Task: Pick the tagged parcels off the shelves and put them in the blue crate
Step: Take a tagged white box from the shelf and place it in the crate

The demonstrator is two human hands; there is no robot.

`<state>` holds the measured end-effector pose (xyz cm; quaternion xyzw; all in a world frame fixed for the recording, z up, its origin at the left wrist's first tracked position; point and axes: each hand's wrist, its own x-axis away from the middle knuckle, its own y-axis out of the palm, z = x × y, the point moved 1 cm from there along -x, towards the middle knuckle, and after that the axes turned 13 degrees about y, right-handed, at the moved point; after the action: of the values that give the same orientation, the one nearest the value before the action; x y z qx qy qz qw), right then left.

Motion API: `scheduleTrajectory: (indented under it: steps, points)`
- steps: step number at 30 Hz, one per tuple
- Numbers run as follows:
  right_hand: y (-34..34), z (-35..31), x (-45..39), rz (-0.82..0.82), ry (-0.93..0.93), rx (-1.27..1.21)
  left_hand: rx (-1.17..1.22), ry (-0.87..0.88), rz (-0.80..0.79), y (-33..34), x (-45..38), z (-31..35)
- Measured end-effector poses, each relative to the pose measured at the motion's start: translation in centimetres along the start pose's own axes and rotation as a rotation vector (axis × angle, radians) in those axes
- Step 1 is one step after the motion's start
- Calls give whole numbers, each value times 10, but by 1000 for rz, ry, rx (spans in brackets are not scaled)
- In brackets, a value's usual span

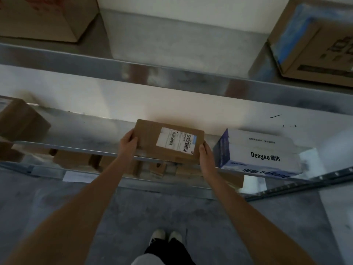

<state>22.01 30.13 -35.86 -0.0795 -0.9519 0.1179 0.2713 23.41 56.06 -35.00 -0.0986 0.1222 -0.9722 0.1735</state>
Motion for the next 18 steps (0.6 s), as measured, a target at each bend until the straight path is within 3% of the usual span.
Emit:
scheduleTrajectory:
  steps: [3, 7, 13, 18]
  points:
    - [1, 10, 19, -16, -132, -88, 95, 79, 73, -8, 20, -8]
    - [11, 12, 30, 23, -172, -123, 169, 112, 133, -7, 27, -6]
    - [10, -2, 21, 98, -94, -155, 221, -66, 199, -14, 4, 10]
    - [15, -13, 8, 60, -12, -45, 208, -171, 160, -26, -15, 19]
